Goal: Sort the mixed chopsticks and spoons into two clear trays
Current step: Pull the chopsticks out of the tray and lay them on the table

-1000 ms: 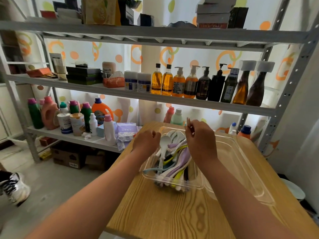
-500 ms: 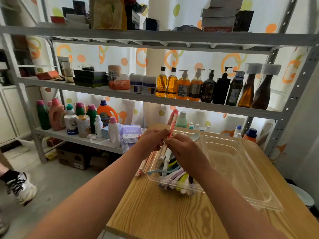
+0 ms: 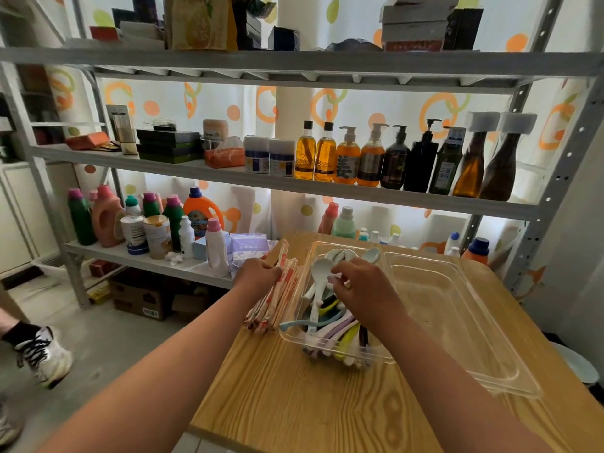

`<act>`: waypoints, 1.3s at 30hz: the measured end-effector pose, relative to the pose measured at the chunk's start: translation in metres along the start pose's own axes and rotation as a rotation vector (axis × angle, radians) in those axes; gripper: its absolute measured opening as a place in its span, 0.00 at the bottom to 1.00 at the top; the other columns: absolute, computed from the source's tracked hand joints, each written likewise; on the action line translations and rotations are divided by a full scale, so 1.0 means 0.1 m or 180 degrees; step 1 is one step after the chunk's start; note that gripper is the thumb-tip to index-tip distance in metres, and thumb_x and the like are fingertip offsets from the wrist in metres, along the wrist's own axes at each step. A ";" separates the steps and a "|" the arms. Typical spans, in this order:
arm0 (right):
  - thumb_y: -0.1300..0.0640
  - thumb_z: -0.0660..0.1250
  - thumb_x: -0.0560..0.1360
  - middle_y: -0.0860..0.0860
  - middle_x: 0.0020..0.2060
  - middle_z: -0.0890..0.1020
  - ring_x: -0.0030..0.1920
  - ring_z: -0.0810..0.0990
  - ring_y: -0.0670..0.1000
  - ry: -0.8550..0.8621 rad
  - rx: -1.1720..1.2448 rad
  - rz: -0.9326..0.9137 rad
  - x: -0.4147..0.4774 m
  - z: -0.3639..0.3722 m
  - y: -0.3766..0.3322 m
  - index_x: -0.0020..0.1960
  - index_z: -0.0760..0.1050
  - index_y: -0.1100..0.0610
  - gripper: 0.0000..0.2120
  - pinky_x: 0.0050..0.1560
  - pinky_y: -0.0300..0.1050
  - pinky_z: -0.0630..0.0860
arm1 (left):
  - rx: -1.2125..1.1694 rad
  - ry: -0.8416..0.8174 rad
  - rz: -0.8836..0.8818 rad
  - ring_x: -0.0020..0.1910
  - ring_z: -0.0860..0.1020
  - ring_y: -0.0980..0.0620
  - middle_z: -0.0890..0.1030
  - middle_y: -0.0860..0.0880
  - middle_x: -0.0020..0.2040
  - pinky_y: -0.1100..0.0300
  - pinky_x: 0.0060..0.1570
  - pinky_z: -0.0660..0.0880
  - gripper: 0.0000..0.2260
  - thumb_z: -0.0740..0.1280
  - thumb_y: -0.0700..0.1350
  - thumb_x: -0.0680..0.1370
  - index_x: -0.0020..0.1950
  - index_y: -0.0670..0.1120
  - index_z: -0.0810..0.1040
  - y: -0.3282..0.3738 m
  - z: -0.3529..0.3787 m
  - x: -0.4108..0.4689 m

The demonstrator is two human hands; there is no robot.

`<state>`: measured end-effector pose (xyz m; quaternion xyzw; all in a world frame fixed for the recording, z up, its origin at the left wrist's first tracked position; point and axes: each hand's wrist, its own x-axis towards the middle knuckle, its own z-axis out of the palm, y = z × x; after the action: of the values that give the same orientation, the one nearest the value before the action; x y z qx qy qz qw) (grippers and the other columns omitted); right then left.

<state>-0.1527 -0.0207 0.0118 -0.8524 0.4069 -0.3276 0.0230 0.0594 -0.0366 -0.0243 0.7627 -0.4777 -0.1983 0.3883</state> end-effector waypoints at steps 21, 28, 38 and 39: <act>0.53 0.62 0.77 0.55 0.55 0.76 0.55 0.73 0.54 -0.0789 -0.0975 0.1045 -0.09 -0.04 0.21 0.56 0.78 0.57 0.12 0.52 0.43 0.70 | 0.1397 0.0118 0.0226 0.48 0.80 0.47 0.82 0.47 0.48 0.51 0.50 0.77 0.17 0.63 0.59 0.77 0.51 0.46 0.80 -0.07 0.26 0.04; 0.53 0.67 0.74 0.58 0.67 0.63 0.64 0.62 0.58 -0.1510 -0.1588 0.1355 -0.10 0.03 0.15 0.69 0.64 0.55 0.25 0.62 0.50 0.65 | 0.0979 0.0230 0.0589 0.52 0.78 0.47 0.81 0.46 0.55 0.57 0.46 0.71 0.14 0.61 0.53 0.79 0.59 0.46 0.77 0.32 0.29 -0.08; 0.55 0.64 0.75 0.59 0.67 0.60 0.64 0.60 0.59 -0.1791 -0.1888 0.1514 -0.14 0.12 0.16 0.72 0.58 0.55 0.28 0.63 0.51 0.61 | 0.1170 0.0141 0.1063 0.59 0.75 0.47 0.75 0.45 0.62 0.57 0.56 0.72 0.14 0.62 0.43 0.79 0.64 0.48 0.75 0.29 0.51 -0.11; 0.55 0.64 0.75 0.59 0.67 0.60 0.65 0.59 0.59 -0.1814 -0.1923 0.1525 -0.13 0.13 0.16 0.73 0.57 0.55 0.29 0.63 0.51 0.60 | 0.1102 0.0141 0.1100 0.59 0.75 0.47 0.75 0.45 0.62 0.58 0.56 0.71 0.13 0.63 0.43 0.78 0.63 0.48 0.75 0.27 0.52 -0.11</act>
<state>-0.1624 -0.0250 -0.0102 -0.7591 0.6463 0.0665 -0.0404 0.0036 -0.0539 -0.0358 0.7291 -0.6193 -0.0274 0.2902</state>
